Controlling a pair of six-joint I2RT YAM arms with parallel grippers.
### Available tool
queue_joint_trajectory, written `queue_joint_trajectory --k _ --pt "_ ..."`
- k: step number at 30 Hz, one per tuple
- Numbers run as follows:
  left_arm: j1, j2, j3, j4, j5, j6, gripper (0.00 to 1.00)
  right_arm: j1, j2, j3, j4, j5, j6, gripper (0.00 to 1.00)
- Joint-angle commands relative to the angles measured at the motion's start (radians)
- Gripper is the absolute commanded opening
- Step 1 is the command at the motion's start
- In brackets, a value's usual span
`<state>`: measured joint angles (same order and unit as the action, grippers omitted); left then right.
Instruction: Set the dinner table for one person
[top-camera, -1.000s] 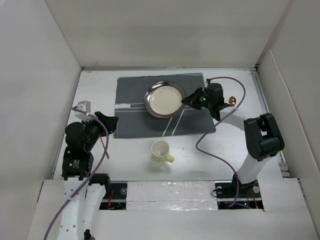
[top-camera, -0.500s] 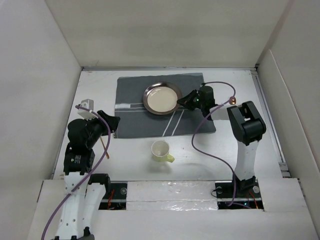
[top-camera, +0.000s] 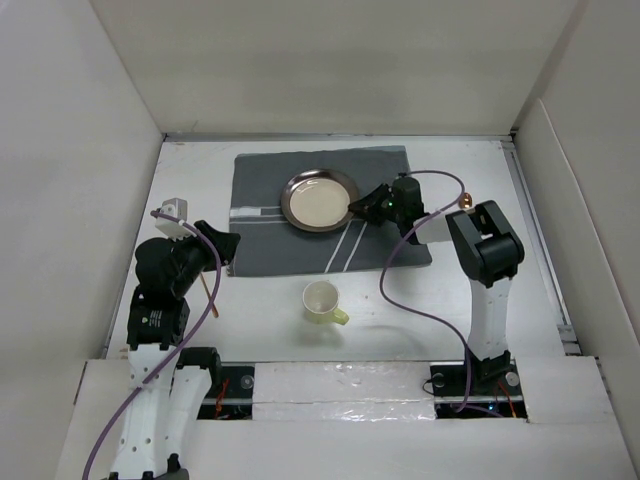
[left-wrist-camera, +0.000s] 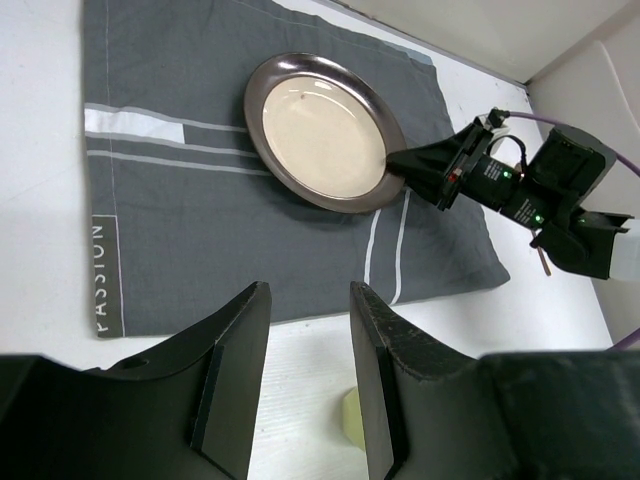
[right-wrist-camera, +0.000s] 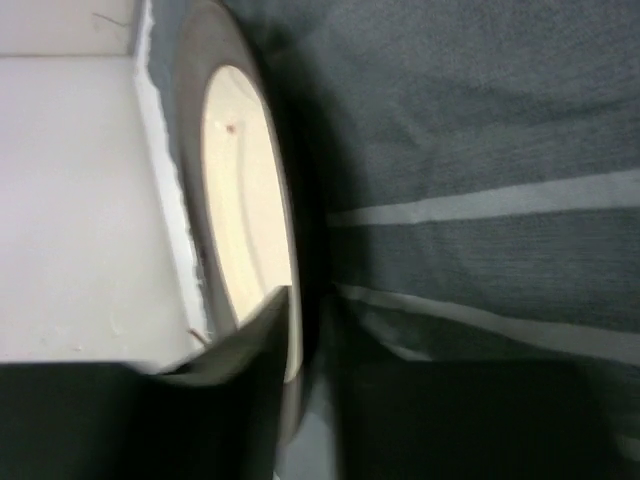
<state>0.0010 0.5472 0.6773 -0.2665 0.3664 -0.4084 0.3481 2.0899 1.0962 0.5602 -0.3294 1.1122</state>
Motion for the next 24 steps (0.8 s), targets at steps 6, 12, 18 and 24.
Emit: queue_joint_trajectory --k 6,12,18,24 --pt "-0.004 -0.009 -0.005 0.041 0.008 0.011 0.35 0.020 -0.116 0.033 0.049 0.049 -0.061 0.56" --pt "-0.004 -0.015 -0.002 0.035 -0.003 0.010 0.35 0.029 -0.269 -0.086 -0.091 0.134 -0.192 0.62" --pt "-0.004 -0.015 -0.002 0.033 -0.001 0.008 0.29 0.074 -0.502 -0.334 -0.102 0.178 -0.313 0.60" --pt "-0.004 -0.003 -0.001 0.029 -0.001 0.010 0.14 0.219 -0.825 -0.499 -0.230 0.194 -0.529 0.00"
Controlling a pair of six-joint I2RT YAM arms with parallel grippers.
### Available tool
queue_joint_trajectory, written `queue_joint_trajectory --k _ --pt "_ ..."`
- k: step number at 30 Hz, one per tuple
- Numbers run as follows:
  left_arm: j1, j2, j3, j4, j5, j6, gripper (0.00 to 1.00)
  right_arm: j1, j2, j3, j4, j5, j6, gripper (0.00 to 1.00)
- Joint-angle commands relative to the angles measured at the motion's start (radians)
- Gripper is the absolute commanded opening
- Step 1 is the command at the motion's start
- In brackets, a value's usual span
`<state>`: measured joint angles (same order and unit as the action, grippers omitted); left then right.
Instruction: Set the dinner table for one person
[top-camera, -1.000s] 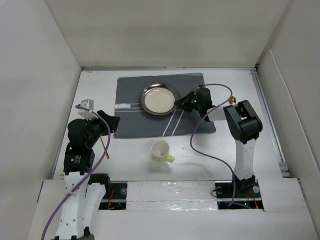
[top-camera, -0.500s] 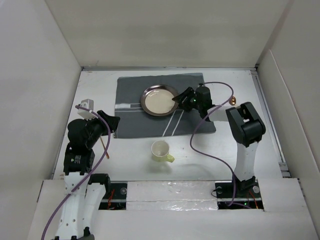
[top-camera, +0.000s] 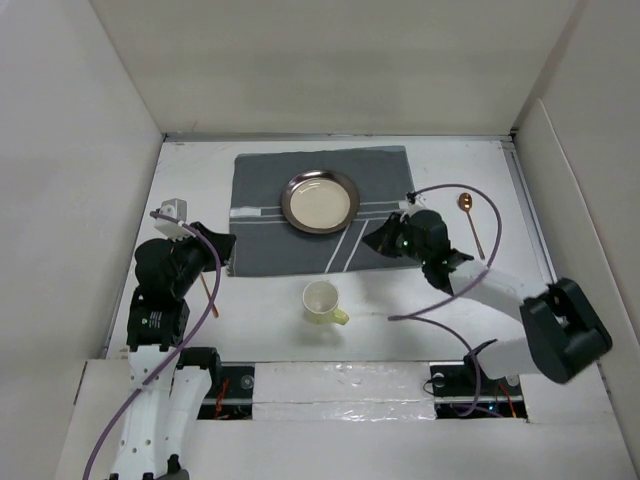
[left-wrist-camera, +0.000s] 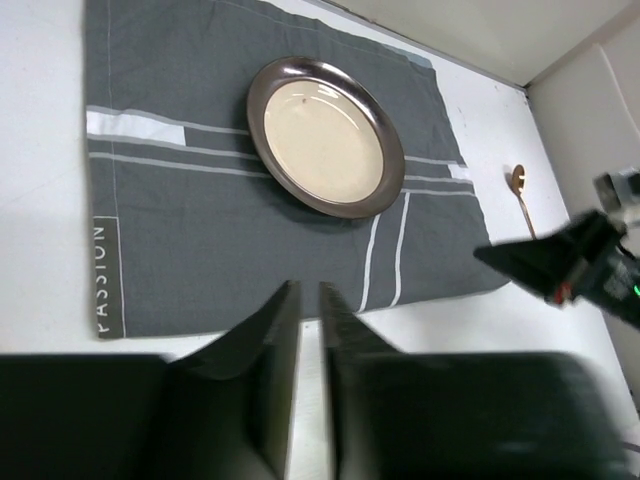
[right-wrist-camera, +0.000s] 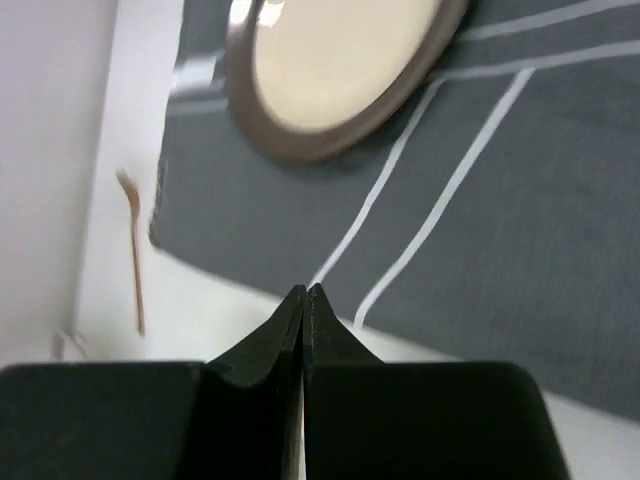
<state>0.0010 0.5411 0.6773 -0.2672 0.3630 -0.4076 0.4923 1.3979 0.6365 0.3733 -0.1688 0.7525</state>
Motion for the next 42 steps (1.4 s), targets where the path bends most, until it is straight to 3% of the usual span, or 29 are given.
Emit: queue_joint_trajectory --k 1,4,6,7,8,12,15,20,30,33,35,37,38,42 --pt "-0.004 0.002 0.001 0.029 -0.002 0.010 0.06 0.166 -0.187 -0.058 -0.083 0.070 -0.204 0.00" --pt "-0.004 -0.007 0.001 0.028 -0.013 0.007 0.00 0.343 -0.370 -0.121 -0.187 0.158 -0.297 0.03" --pt "-0.004 0.000 0.001 0.025 -0.019 0.004 0.00 0.405 -0.468 -0.150 -0.246 0.205 -0.309 0.31" --pt "-0.004 0.005 0.001 0.025 -0.015 0.006 0.00 0.434 -0.494 -0.164 -0.273 0.215 -0.312 0.55" --pt "-0.004 0.003 0.001 0.029 -0.007 0.006 0.00 0.512 -0.551 -0.204 -0.281 0.215 -0.321 0.64" --pt "-0.004 0.010 0.001 0.026 -0.012 0.004 0.00 0.620 -0.570 -0.216 -0.339 0.252 -0.312 0.70" --pt "-0.004 0.008 0.001 0.028 -0.004 0.006 0.10 0.713 -0.550 -0.215 -0.361 0.316 -0.303 0.74" --pt "-0.004 0.019 -0.001 0.029 0.004 0.007 0.17 0.749 -0.387 -0.153 -0.344 0.394 -0.318 0.76" --pt "-0.004 0.013 0.001 0.031 0.005 0.006 0.19 0.801 -0.096 0.004 -0.264 0.572 -0.389 0.72" --pt "-0.004 0.004 -0.002 0.034 0.010 0.007 0.19 0.821 -0.041 0.032 -0.255 0.601 -0.397 0.67" --pt "-0.004 0.003 -0.001 0.033 0.010 0.007 0.19 0.835 -0.027 0.051 -0.298 0.650 -0.374 0.44" --pt "-0.004 0.008 -0.001 0.031 0.014 0.007 0.19 0.861 -0.036 0.065 -0.341 0.689 -0.345 0.09" --pt "-0.004 -0.001 -0.002 0.034 0.016 0.007 0.19 0.883 -0.065 0.071 -0.368 0.699 -0.320 0.00" --pt "-0.004 0.006 -0.002 0.034 0.022 0.007 0.20 0.904 -0.195 0.080 -0.433 0.720 -0.288 0.00"
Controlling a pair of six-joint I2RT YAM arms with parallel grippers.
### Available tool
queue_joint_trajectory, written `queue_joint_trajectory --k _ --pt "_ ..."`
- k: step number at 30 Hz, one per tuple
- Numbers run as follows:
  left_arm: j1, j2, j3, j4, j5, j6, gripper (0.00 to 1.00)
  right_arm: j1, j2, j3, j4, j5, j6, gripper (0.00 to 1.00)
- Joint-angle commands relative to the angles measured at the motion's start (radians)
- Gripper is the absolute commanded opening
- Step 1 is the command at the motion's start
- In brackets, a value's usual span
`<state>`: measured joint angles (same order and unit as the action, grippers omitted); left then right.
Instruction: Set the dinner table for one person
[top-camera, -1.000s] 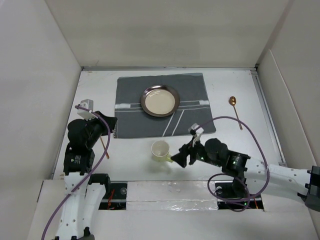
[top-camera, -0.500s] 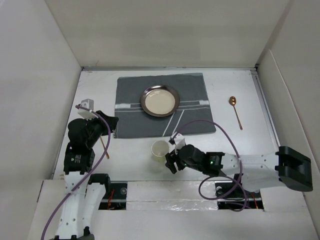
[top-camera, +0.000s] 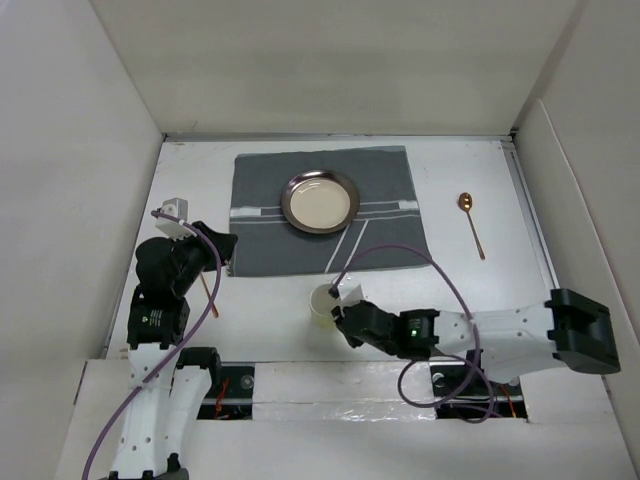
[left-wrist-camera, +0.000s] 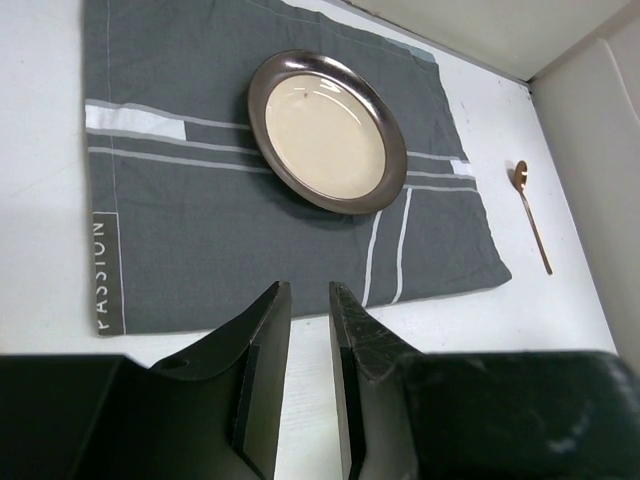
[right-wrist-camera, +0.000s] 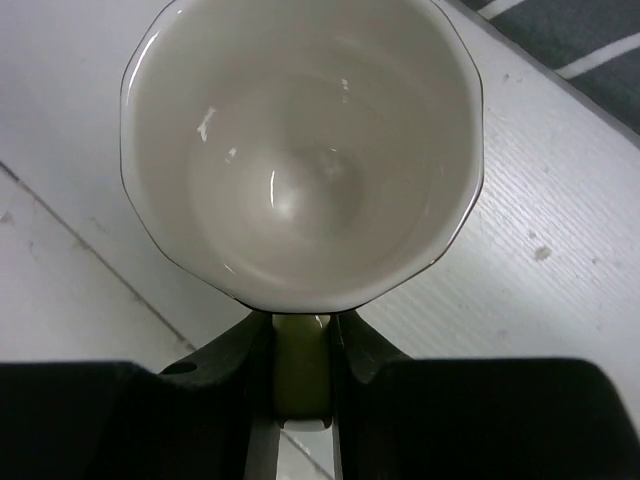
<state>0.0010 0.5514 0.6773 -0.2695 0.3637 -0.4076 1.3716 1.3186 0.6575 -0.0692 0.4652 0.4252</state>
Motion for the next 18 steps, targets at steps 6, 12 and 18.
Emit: queue_joint_trajectory --k 6,12,18 --pt "-0.004 -0.002 -0.004 0.039 0.032 0.009 0.26 -0.127 -0.338 0.128 0.095 0.107 -0.075 0.00" --pt "-0.004 -0.013 -0.001 0.036 0.027 0.009 0.29 -0.584 -0.145 0.316 0.195 -0.003 -0.181 0.00" --pt "-0.004 -0.004 0.001 0.032 0.029 0.012 0.32 -0.905 0.222 0.595 0.233 -0.147 -0.197 0.00"
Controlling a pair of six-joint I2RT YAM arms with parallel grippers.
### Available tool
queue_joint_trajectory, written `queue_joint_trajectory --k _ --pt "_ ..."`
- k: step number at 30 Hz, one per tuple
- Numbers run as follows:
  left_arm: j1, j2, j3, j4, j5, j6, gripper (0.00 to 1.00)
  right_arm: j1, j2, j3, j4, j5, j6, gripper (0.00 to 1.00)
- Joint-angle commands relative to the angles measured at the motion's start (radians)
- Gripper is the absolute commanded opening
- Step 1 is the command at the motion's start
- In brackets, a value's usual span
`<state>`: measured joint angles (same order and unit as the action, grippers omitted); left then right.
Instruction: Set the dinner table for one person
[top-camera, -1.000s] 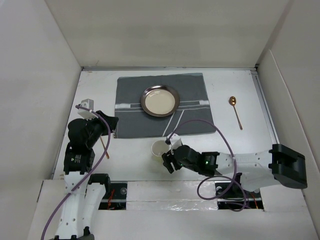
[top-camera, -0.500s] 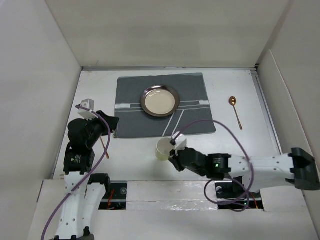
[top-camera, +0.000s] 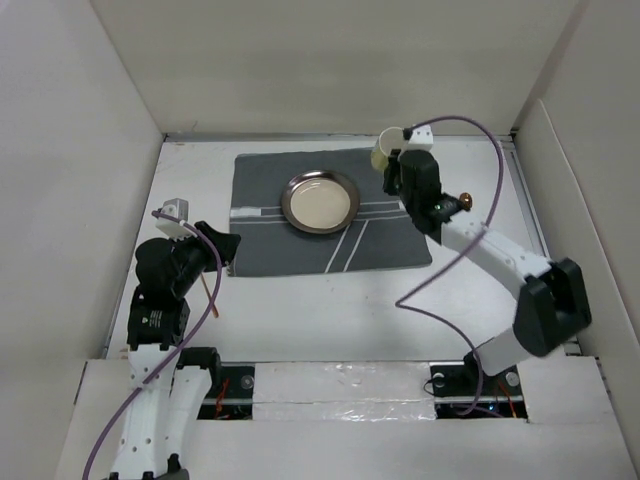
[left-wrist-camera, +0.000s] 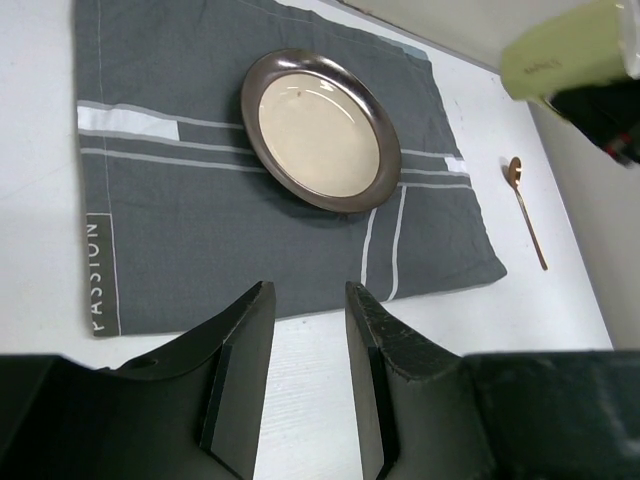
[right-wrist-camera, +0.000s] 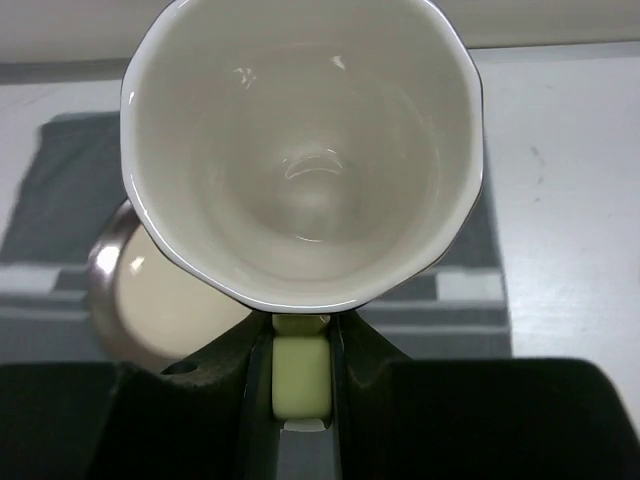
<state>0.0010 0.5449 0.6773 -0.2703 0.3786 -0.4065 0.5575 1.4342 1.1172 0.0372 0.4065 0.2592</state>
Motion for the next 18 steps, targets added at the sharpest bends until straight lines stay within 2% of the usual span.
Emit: queue_joint_trajectory --k 1,6,18 --pt "-0.004 0.006 0.001 0.034 0.023 0.015 0.32 -0.117 0.158 0.182 0.119 -0.113 -0.028 0.00" --pt "-0.004 0.000 0.001 0.034 0.028 0.017 0.32 -0.198 0.402 0.476 -0.028 -0.124 -0.074 0.00" --pt "-0.004 0.007 0.001 0.034 0.031 0.018 0.32 -0.246 0.660 0.676 -0.125 -0.153 -0.098 0.00"
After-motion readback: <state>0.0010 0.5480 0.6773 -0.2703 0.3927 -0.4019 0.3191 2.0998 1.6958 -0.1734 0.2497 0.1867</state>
